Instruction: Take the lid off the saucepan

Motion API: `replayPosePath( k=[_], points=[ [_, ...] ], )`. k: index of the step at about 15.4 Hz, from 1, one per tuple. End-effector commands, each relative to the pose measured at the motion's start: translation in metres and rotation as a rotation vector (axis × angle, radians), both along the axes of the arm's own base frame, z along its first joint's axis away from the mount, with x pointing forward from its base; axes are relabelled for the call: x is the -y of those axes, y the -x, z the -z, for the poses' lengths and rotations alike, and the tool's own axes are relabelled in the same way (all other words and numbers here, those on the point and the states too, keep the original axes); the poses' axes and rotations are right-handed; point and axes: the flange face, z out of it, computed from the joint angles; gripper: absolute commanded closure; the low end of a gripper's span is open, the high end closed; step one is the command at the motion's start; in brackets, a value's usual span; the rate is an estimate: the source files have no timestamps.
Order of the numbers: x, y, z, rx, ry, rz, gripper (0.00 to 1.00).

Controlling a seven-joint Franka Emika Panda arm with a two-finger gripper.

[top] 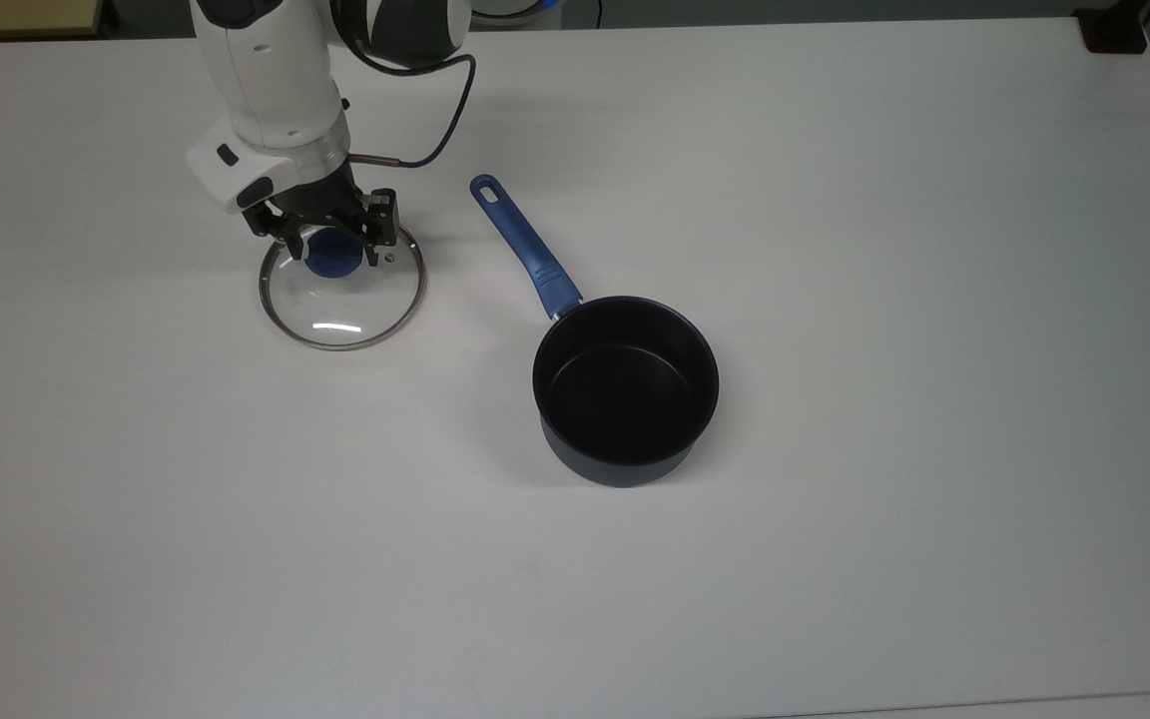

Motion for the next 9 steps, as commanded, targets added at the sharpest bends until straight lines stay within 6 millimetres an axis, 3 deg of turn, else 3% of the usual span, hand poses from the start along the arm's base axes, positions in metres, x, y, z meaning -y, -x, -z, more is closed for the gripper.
replayPosePath(
  k=[1,3,6,9],
  points=[
    [0.001,-0.001,-0.020,0.028,-0.003,0.061,0.00],
    [0.004,-0.009,-0.046,0.035,-0.009,0.074,0.00],
    [-0.002,-0.024,-0.108,0.035,-0.061,0.160,0.00],
    [-0.019,-0.020,-0.165,-0.002,-0.077,0.149,0.00]
  ],
)
